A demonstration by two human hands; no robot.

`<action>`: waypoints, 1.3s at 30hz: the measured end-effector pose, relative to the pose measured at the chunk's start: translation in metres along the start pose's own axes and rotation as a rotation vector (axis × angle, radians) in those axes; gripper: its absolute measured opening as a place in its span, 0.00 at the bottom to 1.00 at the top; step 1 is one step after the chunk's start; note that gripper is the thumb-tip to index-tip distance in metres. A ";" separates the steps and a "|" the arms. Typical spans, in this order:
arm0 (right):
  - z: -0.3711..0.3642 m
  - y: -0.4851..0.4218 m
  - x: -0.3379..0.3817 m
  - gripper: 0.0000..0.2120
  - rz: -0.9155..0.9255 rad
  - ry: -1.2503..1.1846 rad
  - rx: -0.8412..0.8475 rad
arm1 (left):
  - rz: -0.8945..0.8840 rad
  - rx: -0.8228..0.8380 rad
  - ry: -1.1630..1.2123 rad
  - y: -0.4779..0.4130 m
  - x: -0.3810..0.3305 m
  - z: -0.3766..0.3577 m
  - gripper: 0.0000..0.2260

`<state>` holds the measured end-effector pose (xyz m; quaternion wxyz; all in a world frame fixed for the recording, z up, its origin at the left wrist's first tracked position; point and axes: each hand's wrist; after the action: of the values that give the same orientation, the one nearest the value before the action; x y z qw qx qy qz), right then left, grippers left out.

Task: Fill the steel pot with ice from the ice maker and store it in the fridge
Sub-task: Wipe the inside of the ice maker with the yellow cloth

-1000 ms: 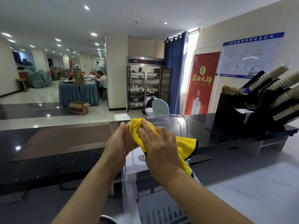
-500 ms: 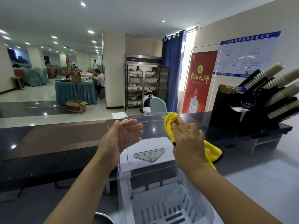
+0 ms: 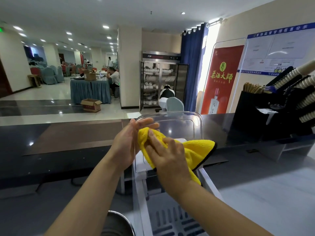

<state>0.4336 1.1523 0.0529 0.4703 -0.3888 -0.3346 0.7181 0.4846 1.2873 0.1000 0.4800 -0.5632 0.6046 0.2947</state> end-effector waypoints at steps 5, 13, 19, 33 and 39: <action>-0.003 0.023 -0.001 0.22 0.163 -0.009 0.041 | 0.046 0.000 0.025 -0.003 0.004 0.002 0.26; 0.014 0.035 -0.028 0.25 0.398 0.029 0.168 | -0.006 -0.014 -0.019 0.001 0.009 0.001 0.27; 0.028 0.048 -0.063 0.24 0.442 0.115 0.219 | -0.063 -0.077 -0.057 0.008 0.019 -0.001 0.26; 0.053 0.062 -0.099 0.18 0.209 0.243 0.320 | -0.124 -0.127 -0.100 0.023 0.048 0.005 0.33; 0.043 0.064 -0.077 0.16 0.224 0.187 0.386 | -0.148 -0.114 -0.089 0.025 0.058 0.009 0.32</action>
<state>0.3896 1.0542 0.0382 0.4821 -0.3914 -0.1008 0.7773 0.4679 1.2776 0.0393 0.4939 -0.6192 0.5216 0.3170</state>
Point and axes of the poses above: each hand's wrist, its own y-axis away from the middle knuckle, its own z-axis out of the back of the hand, x = y × z, and after that the axes turned 11 degrees about -x, right-handed
